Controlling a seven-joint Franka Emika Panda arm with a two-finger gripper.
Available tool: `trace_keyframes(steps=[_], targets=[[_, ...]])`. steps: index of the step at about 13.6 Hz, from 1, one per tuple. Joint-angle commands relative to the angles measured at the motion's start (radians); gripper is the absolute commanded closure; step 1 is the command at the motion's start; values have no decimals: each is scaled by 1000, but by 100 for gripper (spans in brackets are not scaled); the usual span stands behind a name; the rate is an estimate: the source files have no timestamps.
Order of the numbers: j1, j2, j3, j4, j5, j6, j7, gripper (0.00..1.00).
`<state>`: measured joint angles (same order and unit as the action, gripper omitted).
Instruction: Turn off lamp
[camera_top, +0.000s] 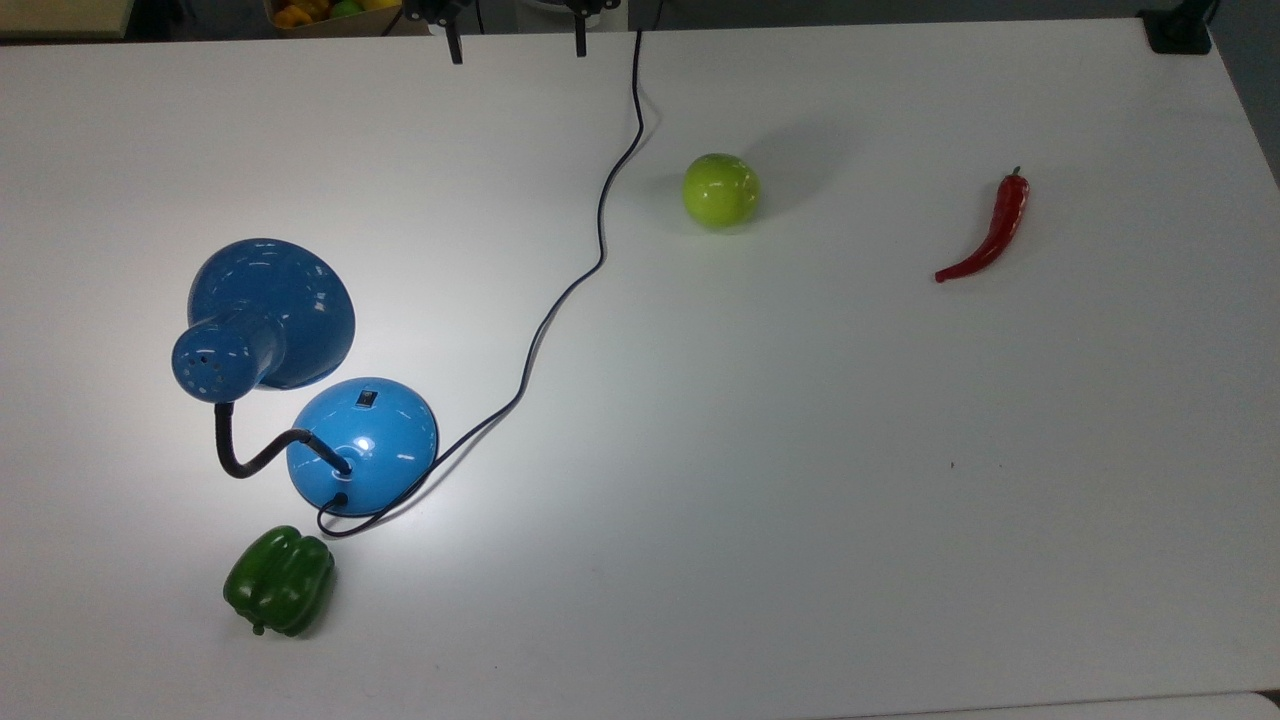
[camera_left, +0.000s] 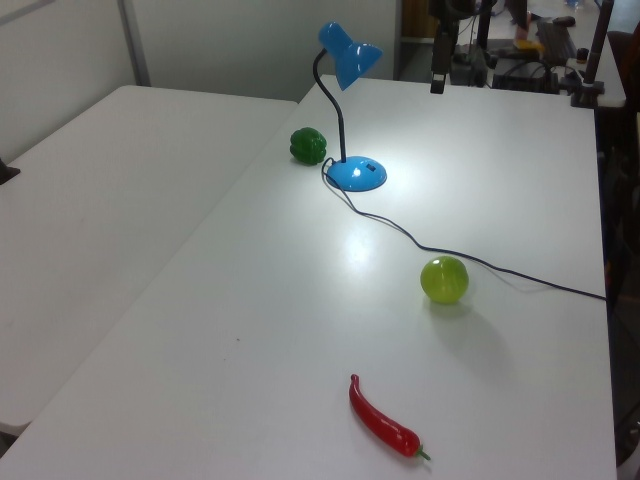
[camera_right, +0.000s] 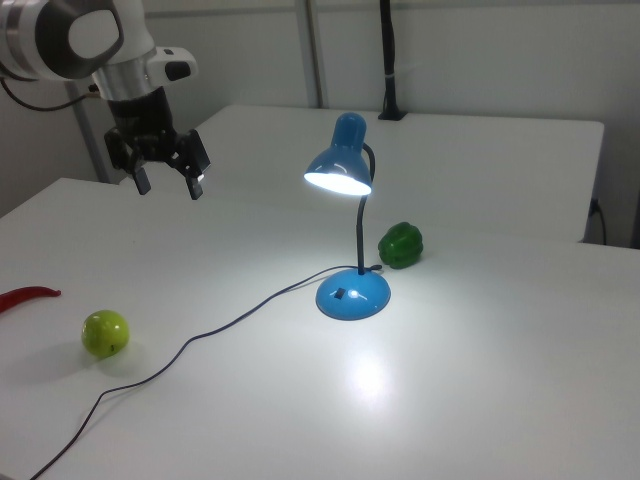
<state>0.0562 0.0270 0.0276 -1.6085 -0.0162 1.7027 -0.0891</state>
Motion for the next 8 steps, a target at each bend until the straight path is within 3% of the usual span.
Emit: trace_keyframes(steps=[1,8], targets=[[11,-18,-6,-22,-10,20,-15,0],[10,-19,-14,-22,2,21,-23,0]])
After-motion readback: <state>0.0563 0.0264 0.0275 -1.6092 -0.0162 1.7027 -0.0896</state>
